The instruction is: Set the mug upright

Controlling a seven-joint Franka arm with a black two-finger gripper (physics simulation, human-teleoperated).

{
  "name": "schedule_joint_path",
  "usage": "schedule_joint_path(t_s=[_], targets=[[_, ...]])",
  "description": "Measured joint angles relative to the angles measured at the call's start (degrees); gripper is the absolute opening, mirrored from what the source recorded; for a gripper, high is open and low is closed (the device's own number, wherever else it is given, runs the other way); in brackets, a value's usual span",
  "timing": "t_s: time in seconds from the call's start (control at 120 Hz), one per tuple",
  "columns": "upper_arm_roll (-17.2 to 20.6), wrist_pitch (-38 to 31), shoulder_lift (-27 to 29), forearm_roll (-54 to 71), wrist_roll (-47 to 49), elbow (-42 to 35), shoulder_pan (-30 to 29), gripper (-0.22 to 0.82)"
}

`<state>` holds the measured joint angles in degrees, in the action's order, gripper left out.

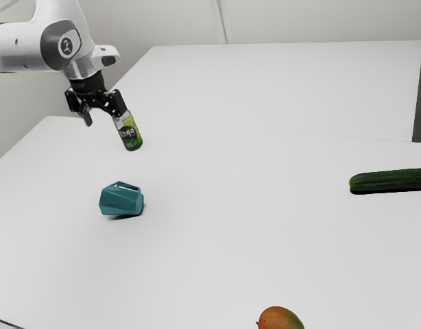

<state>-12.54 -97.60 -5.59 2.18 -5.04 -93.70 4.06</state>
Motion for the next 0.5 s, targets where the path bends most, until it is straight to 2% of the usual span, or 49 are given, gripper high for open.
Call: schedule_joint_path(t_s=[0.208, 0.383, 0.5], targets=[[0.6, -0.3, 4.8, -1.7, 0.7, -4.3, -1.0, 0.60], [2.0, -2.3, 3.3, -10.4, -0.8, -7.7, -5.7, 0.60], [2.3, -3.8, 1.0, -14.2, -2.6, -8.9, -11.8, 0.60]])
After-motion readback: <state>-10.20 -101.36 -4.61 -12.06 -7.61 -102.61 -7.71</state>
